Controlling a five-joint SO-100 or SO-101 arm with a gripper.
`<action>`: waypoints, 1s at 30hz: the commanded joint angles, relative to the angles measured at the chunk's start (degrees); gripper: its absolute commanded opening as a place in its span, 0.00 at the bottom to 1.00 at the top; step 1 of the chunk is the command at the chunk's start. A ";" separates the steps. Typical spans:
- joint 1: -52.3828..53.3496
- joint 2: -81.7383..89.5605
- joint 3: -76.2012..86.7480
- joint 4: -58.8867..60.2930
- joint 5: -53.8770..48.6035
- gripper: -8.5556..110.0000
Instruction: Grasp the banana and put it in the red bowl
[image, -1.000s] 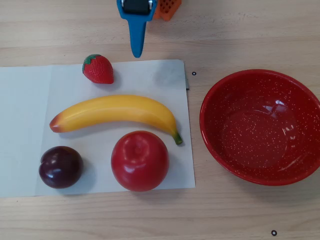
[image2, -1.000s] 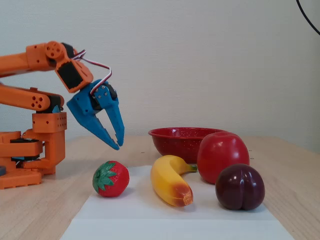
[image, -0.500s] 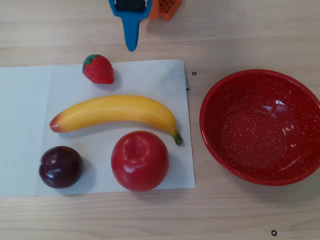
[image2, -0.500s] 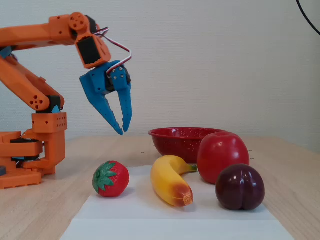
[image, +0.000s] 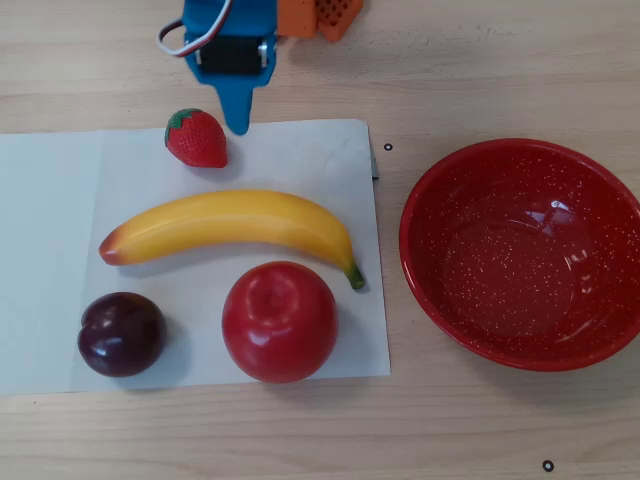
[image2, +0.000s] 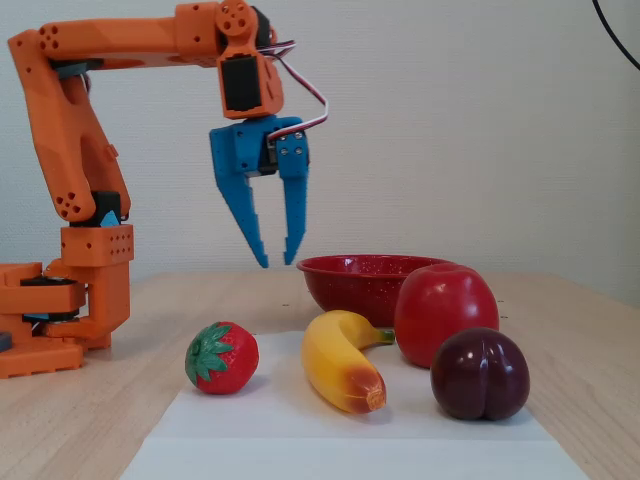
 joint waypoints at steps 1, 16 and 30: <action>-1.14 0.26 -7.65 2.02 0.09 0.16; -1.05 -10.99 -13.01 2.99 -0.44 0.55; -1.67 -17.05 -8.44 -2.72 0.62 0.64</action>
